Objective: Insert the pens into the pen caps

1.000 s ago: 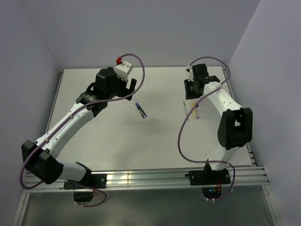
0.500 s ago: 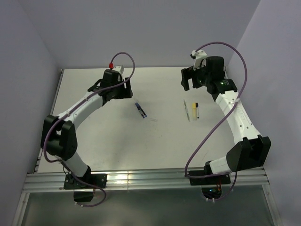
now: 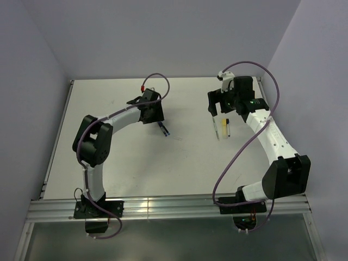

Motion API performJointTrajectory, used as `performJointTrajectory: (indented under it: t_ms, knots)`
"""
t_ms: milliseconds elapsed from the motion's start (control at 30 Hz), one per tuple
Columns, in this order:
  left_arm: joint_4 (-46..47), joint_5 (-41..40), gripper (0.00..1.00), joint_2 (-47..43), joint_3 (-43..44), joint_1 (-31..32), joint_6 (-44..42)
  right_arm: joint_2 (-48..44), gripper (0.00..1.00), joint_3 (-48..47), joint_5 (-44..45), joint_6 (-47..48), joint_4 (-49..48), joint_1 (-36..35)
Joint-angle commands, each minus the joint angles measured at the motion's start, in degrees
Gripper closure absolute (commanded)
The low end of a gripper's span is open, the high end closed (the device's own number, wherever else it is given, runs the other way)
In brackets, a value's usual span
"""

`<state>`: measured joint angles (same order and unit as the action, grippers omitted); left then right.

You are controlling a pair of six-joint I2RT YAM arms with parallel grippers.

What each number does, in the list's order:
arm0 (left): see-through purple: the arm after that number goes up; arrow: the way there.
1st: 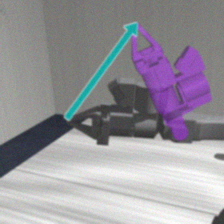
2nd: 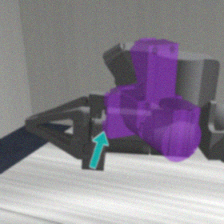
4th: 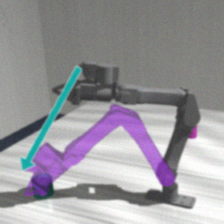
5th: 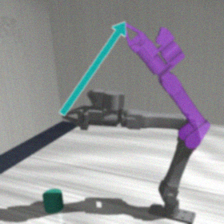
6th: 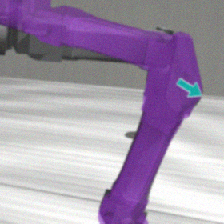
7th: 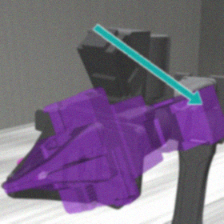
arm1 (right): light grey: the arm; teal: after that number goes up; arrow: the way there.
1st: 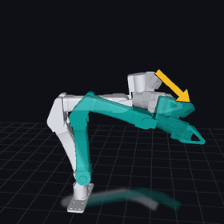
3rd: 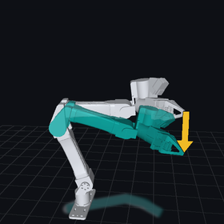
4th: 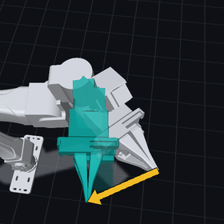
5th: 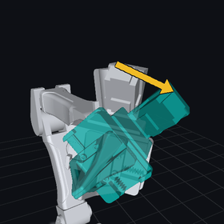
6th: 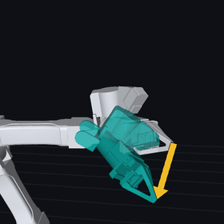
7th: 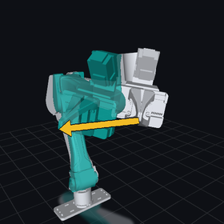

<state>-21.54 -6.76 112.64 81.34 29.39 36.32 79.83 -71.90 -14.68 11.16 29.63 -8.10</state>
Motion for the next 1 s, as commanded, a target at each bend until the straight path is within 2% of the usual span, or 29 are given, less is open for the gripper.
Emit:
performJointTrajectory:
  t_ms: [0,400,833,967]
  knots:
    - [-0.25,-2.55,0.38,2.48,4.26,0.32,2.62,-2.05,0.00,0.36,0.00,-0.96,-1.41,0.01]
    - [-2.01,-4.49,0.52,4.61,4.62,0.76,2.88,0.32,0.01,-0.26,0.09,-1.75,-1.06,0.10]
    - [-3.33,-4.84,0.55,7.42,6.46,1.64,2.71,0.32,0.01,-0.35,0.70,-1.49,-0.71,0.10]
    - [-4.21,-5.54,0.62,7.60,5.94,2.25,2.53,0.41,0.02,-0.70,1.23,-1.40,-0.54,0.10]
